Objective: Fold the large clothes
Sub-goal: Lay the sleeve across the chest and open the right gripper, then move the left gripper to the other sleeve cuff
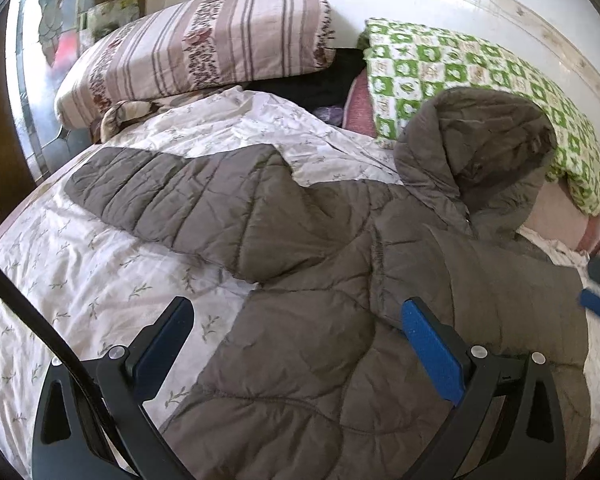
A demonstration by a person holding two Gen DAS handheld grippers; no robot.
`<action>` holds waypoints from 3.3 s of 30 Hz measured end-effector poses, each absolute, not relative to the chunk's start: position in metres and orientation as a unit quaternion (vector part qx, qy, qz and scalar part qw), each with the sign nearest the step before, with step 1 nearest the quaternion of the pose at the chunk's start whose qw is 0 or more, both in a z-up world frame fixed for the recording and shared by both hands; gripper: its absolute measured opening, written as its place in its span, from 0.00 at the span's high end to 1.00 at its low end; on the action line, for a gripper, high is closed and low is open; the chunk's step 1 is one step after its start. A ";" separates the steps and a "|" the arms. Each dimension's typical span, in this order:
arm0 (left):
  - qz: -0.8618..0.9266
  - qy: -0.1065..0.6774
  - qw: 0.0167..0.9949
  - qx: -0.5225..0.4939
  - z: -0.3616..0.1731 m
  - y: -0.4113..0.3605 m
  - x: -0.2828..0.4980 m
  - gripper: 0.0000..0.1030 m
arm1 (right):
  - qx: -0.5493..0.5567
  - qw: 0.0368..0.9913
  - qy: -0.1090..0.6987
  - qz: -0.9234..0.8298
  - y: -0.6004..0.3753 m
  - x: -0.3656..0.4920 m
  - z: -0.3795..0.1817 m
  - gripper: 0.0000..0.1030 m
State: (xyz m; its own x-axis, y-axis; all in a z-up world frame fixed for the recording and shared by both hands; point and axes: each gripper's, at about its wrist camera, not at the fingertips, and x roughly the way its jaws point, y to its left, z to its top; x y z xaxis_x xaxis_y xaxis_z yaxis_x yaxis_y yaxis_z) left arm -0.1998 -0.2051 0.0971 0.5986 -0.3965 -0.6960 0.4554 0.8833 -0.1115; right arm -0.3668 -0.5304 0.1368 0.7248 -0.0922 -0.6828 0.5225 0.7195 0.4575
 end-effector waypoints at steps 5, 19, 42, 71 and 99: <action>-0.298 0.386 0.869 0.081 0.087 -0.235 -0.204 0.00 | 0.288 0.822 0.357 -0.337 -0.588 -0.401 0.125 0.36; -0.288 0.453 0.830 0.152 0.035 -0.277 -0.184 0.00 | 0.305 0.751 0.447 -0.379 -0.643 -0.413 0.033 0.57; -0.320 0.404 0.844 0.144 0.061 -0.272 -0.206 0.00 | 0.270 0.813 0.389 -0.338 -0.546 -0.426 0.082 0.45; -0.287 0.452 0.832 0.147 0.045 -0.258 -0.187 0.00 | 0.241 0.816 0.457 -0.260 -0.494 -0.389 0.054 0.43; -0.129 0.448 0.880 -0.091 0.066 -0.011 0.012 0.12 | 0.176 0.813 0.495 -0.251 -0.472 -0.383 0.031 0.17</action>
State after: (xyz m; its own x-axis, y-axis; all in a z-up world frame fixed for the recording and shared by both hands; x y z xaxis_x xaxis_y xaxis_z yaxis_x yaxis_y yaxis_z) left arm 0.0119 -0.0108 0.0664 0.5658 -0.3082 -0.7648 0.1449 0.9502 -0.2758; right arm -0.3828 -0.4724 0.0312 0.3831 -0.2348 -0.8934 0.5828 0.8118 0.0366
